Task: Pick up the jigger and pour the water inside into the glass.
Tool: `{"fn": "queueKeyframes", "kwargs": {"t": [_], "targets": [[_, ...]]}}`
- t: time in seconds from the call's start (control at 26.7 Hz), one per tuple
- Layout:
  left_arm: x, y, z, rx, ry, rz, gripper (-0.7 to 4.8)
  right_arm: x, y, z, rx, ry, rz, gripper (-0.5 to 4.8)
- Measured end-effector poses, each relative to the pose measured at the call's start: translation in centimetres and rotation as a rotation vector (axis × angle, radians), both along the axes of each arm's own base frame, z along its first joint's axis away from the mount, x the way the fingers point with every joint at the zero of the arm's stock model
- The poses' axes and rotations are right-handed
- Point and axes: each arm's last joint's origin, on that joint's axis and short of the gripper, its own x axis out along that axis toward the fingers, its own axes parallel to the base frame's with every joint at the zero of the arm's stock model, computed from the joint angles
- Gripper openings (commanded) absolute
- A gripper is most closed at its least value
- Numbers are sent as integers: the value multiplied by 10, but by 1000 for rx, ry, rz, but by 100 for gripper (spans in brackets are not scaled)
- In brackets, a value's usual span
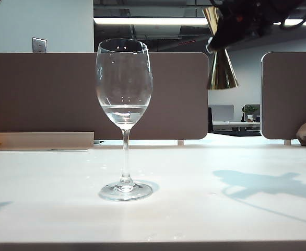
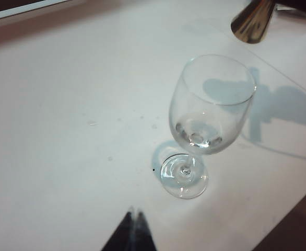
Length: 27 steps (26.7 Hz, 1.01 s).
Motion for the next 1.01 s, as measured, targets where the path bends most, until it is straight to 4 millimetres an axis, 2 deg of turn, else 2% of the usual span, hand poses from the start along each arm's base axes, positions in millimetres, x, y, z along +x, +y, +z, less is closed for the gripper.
{"fn": "queueKeyframes", "kwargs": {"t": [0.6,1.01], "targets": [[0,0,0,0,0,0,-5,6,5,8,-68,132,6,17],[0,0,0,0,0,0,-5,5,4,25,-102,166,-14,17]]}}
